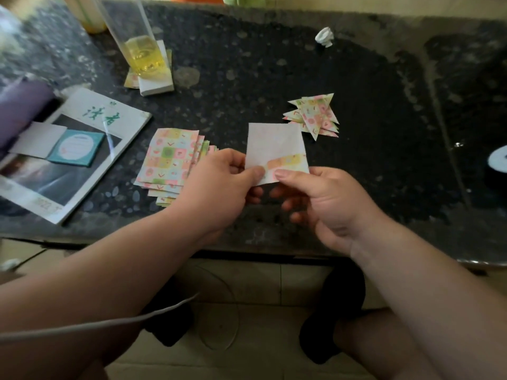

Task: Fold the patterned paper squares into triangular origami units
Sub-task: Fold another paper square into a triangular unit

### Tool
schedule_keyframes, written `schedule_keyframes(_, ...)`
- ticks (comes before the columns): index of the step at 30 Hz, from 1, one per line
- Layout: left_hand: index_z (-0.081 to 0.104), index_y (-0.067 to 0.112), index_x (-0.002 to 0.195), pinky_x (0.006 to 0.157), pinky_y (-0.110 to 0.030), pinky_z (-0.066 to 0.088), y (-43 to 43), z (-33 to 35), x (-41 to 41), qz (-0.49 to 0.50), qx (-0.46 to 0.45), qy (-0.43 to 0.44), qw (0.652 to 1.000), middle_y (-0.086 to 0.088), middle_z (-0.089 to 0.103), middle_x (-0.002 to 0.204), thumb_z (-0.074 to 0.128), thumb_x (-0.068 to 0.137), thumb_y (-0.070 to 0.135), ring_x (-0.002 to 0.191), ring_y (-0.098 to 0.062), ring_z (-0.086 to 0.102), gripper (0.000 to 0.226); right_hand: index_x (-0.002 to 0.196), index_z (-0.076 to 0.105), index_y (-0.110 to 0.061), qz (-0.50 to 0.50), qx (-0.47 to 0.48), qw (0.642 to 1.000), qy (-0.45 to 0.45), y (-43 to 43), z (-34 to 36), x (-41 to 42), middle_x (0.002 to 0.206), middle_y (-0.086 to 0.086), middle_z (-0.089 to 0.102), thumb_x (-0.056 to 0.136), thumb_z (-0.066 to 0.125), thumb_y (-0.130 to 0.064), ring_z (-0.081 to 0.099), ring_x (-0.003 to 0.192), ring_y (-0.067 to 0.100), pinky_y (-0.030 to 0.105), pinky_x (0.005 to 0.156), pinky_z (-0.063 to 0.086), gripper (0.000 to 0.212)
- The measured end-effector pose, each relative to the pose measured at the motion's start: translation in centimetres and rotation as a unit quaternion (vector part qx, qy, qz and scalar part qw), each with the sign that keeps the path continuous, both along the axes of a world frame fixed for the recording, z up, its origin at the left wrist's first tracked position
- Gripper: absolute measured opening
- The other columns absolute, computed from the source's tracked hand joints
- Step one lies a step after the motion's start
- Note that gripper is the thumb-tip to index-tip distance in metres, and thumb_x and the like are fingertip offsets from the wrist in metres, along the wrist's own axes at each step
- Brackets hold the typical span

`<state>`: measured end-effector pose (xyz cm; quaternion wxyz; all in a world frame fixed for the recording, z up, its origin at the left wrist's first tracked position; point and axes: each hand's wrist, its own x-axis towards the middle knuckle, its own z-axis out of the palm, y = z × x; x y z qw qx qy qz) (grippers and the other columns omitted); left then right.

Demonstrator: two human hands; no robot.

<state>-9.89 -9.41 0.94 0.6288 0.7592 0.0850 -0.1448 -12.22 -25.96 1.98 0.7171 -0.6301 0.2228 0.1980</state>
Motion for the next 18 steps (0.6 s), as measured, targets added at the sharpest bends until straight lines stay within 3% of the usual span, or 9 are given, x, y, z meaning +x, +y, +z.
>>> schedule_keyframes(7, 0.072, 0.023, 0.09, 0.079, -0.043, 0.062, 0.1, -0.1, -0.9, 0.006, 0.042, -0.026, 0.999, 0.003, 0.076, 0.076, 0.078, 0.089, 0.025, 0.074, -0.014, 0.074, 0.006, 0.092, 0.075, -0.011, -0.093, 0.023, 0.995, 0.007, 2.2, -1.5, -0.6, 0.072, 0.002, 0.072, 0.094, 0.071, -0.017, 0.051, 0.054, 0.007, 0.019, 0.044, 0.038, 0.009)
schedule_keyframes(10, 0.076, 0.026, 0.092, 0.077, -0.036, 0.062, 0.3, -0.1, -1.2, 0.008, 0.038, -0.022, 0.999, 0.008, 0.077, 0.078, 0.077, 0.09, 0.024, 0.073, -0.007, 0.073, 0.003, 0.091, 0.075, -0.011, -0.105, 0.02, 0.994, 0.012, 2.4, -2.0, -0.7, 0.07, 0.002, 0.071, 0.094, 0.072, -0.018, 0.049, 0.053, 0.007, 0.019, 0.043, 0.036, 0.008)
schedule_keyframes(12, 0.078, 0.031, 0.092, 0.074, -0.028, 0.059, 0.7, -0.5, -0.9, -0.015, 0.103, -0.039, 0.994, 0.015, 0.076, 0.079, 0.076, 0.091, 0.029, 0.076, -0.003, 0.072, 0.003, 0.091, 0.076, -0.012, -0.079, -0.017, 0.996, 0.023, 2.3, -2.2, -0.7, 0.069, 0.001, 0.072, 0.093, 0.073, -0.022, 0.05, 0.052, 0.008, 0.021, 0.045, 0.037, 0.01)
schedule_keyframes(14, 0.075, 0.037, 0.089, 0.072, -0.019, 0.053, 1.1, -1.0, -0.4, -0.051, 0.205, -0.066, 0.975, 0.019, 0.072, 0.08, 0.074, 0.092, 0.033, 0.081, 0.0, 0.069, 0.005, 0.087, 0.076, -0.015, -0.031, -0.121, 0.992, 0.023, 1.7, -2.5, -0.3, 0.068, 0.0, 0.073, 0.09, 0.077, -0.031, 0.054, 0.054, 0.01, 0.025, 0.048, 0.042, 0.017)
schedule_keyframes(15, 0.073, 0.04, 0.089, 0.071, -0.015, 0.05, 1.4, -1.3, -0.2, -0.073, 0.245, -0.075, 0.964, 0.021, 0.07, 0.083, 0.072, 0.093, 0.032, 0.084, 0.0, 0.066, 0.008, 0.085, 0.074, -0.018, 0.005, -0.217, 0.976, 0.005, 1.0, -2.7, 0.0, 0.07, -0.001, 0.073, 0.088, 0.079, -0.037, 0.058, 0.057, 0.01, 0.027, 0.052, 0.047, 0.021)
schedule_keyframes(18, 0.075, 0.034, 0.104, 0.07, -0.008, 0.038, 1.9, -2.5, 0.4, -0.15, 0.321, -0.095, 0.93, 0.022, 0.06, 0.095, 0.065, 0.098, 0.028, 0.09, -0.001, 0.057, 0.013, 0.105, 0.06, -0.028, 0.105, -0.485, 0.863, -0.093, -1.0, -3.3, 0.9, 0.087, -0.01, 0.063, 0.081, 0.083, -0.046, 0.061, 0.079, 0.007, 0.031, 0.07, 0.055, 0.037)
